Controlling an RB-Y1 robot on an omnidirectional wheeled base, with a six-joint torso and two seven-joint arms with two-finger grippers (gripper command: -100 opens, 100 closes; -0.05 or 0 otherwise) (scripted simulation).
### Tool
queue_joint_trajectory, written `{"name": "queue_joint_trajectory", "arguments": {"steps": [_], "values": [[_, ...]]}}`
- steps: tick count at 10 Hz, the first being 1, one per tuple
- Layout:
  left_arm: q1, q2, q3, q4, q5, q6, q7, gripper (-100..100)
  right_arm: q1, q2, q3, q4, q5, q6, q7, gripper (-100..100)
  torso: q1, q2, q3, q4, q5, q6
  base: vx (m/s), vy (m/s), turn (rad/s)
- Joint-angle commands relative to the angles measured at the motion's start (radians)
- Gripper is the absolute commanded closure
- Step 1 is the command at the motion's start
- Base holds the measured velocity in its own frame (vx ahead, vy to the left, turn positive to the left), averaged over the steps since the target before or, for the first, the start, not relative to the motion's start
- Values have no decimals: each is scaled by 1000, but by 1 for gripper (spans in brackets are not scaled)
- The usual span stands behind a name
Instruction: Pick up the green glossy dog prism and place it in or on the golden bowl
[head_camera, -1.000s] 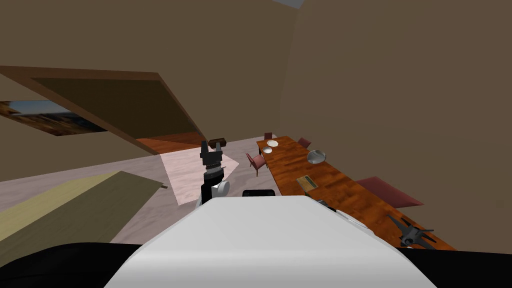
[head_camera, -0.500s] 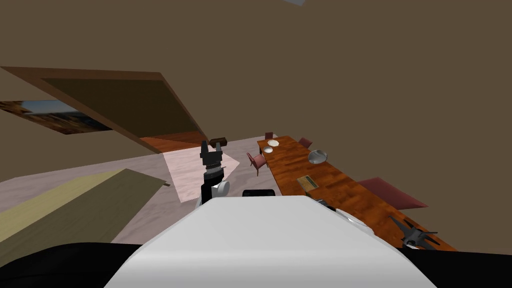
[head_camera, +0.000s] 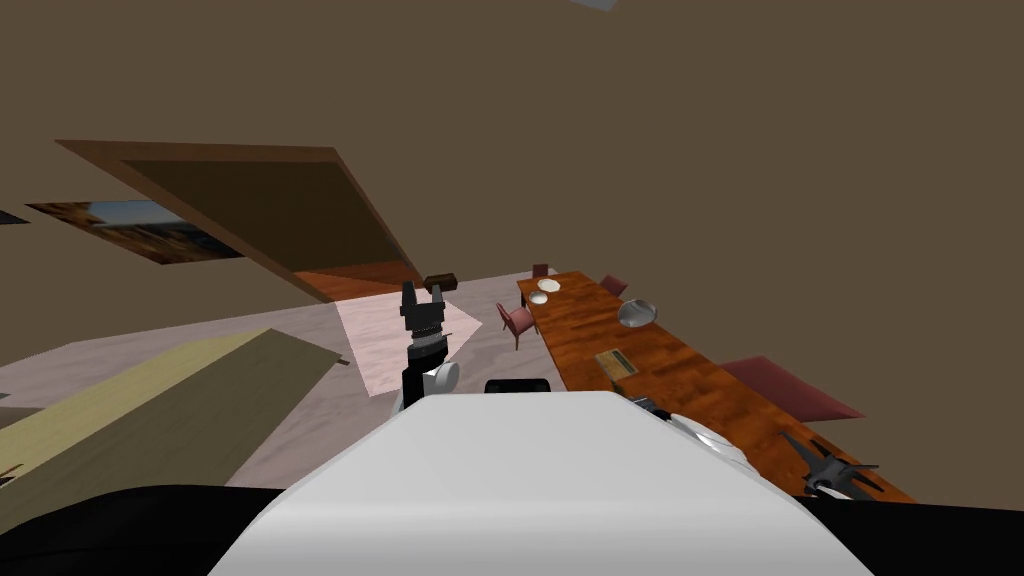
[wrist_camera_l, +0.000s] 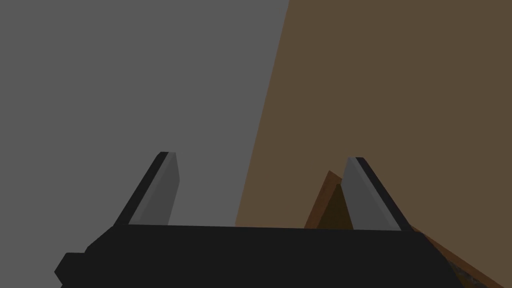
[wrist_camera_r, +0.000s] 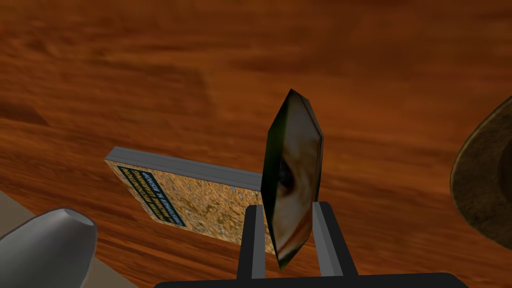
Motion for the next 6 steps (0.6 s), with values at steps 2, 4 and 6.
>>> {"name": "queue_joint_trajectory", "arguments": {"steps": [2, 4, 6], "values": [[0, 0, 0, 0, 0, 0, 0, 0, -7, -16, 20, -7, 23, 9, -63, 100, 0, 0, 0, 0, 0, 0, -45, 18, 54], [0, 0, 0, 0, 0, 0, 0, 0, -13, -40, 50, -23, 53, 25, -129, 100, 0, 0, 0, 0, 0, 0, -52, 19, 66], [0, 0, 0, 0, 0, 0, 0, 0, -16, -52, 65, -31, 68, 33, -179, 100, 0, 0, 0, 0, 0, 1, -44, 9, 35]]}}
